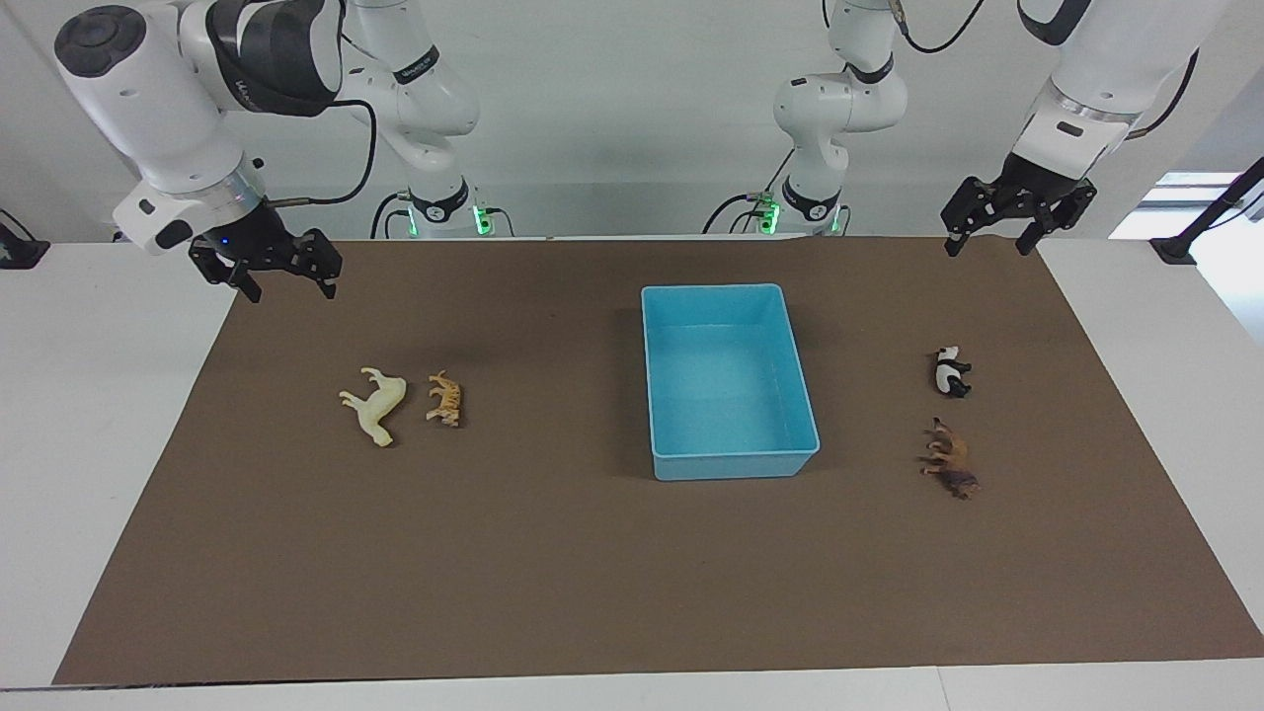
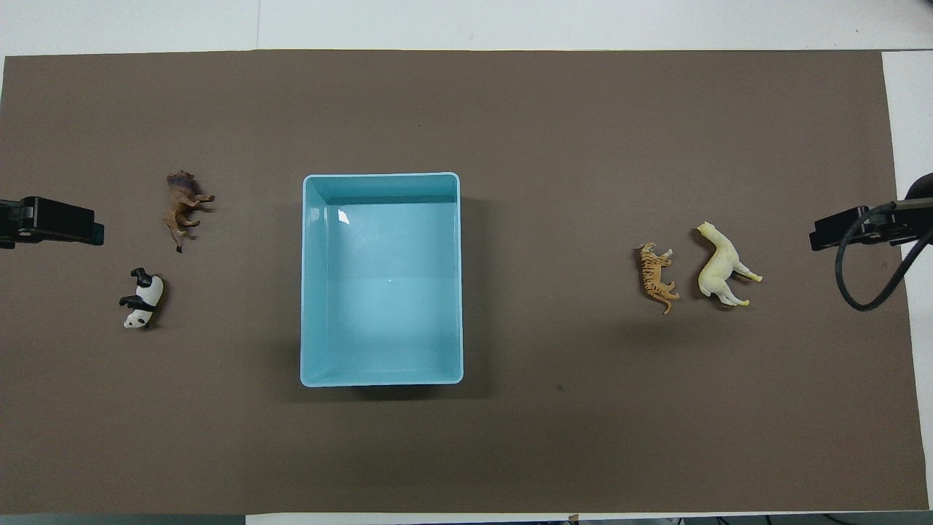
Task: Put all toys into storage box
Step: 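Reach the left gripper to the brown horse while the right gripper reaches the llama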
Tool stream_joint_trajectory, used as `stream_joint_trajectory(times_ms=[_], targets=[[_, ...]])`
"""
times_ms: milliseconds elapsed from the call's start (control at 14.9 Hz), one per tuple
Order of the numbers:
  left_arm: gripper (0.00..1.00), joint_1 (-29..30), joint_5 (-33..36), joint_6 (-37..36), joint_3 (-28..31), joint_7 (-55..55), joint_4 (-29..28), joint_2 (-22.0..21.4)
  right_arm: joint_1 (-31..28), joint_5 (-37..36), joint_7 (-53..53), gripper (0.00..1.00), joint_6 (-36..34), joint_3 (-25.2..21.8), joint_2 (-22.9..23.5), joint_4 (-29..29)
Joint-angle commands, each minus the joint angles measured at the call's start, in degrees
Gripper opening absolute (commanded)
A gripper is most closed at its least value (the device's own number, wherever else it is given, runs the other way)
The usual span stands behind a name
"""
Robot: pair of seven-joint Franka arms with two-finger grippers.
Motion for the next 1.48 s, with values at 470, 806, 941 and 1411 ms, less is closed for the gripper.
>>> stream_joint_trajectory(times_ms=[470, 806, 941, 1411], targets=[[1.0, -0.3, 0.3, 0.9, 0.2, 0.3, -0.4, -0.3, -0.1, 0.8, 4.3, 1.0, 4.5, 0.3, -0.4, -1.6], [1.0, 1.3, 0.3, 6.7, 0.3, -0.8, -5.6, -1.9, 3.0, 0.8, 11.7, 1.0, 22.5, 0.3, 1.6, -13.5], [1.0, 1.8, 0.4, 12.3, 0.4, -0.9, -12.5, -3.0, 3.1, 0.8, 13.8, 1.0, 23.9, 0.3, 4.3, -14.0], [1.0, 3.6, 0.6, 33.4, 0.3, -0.9, -17.4, 5.4, 3.3, 0.8, 22.5, 1.0, 29.3, 0.3, 11.3, -15.3]])
